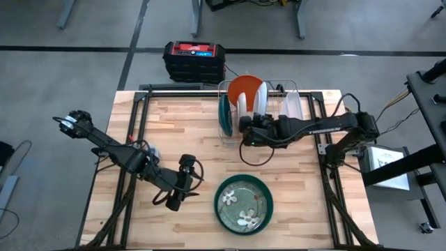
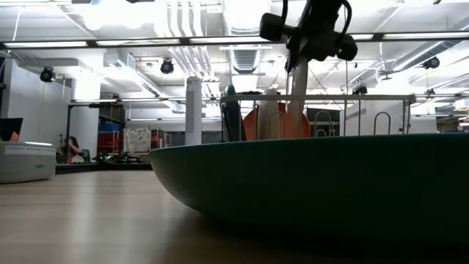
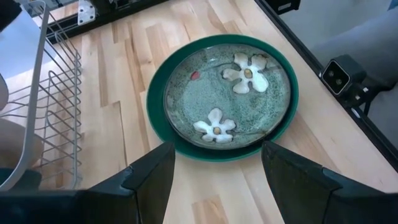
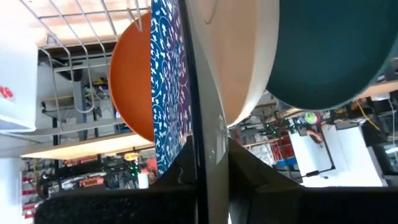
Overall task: Sort dishes
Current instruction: Put the blue patterned plate in the dish rack
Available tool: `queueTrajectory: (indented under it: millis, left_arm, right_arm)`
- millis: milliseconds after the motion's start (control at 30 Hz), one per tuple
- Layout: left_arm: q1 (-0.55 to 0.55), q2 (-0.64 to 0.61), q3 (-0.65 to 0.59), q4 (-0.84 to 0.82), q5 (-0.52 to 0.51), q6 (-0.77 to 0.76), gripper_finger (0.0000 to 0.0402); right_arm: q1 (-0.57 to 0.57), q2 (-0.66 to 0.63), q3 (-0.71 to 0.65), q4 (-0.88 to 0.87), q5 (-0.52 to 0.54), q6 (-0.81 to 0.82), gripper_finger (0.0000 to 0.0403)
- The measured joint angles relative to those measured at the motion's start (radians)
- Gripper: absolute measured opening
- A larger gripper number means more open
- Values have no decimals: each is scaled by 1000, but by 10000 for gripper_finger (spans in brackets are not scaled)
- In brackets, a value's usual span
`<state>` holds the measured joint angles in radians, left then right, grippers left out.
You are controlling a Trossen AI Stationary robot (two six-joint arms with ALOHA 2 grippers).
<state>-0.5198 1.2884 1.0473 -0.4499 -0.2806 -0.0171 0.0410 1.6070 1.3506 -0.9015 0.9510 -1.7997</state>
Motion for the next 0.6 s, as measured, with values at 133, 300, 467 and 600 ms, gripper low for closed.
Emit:
queueTrajectory:
  millis: [133,300,467,600]
  left_arm:
    - [0,0,0,-5,0,0,230]
    - [0,0,0,-10,0,0,230]
    - [0,0,0,-10,0,0,230]
    - [0,0,0,-10,0,0,230]
  right_arm:
    - [-5,-1,-4,19,-15,0,22]
    - [-5,-1,-21,22,-18,1,22]
    - [-10,-1,-48,25,-18,1,22]
    - [-17,-1,-56,30,-39,2,22]
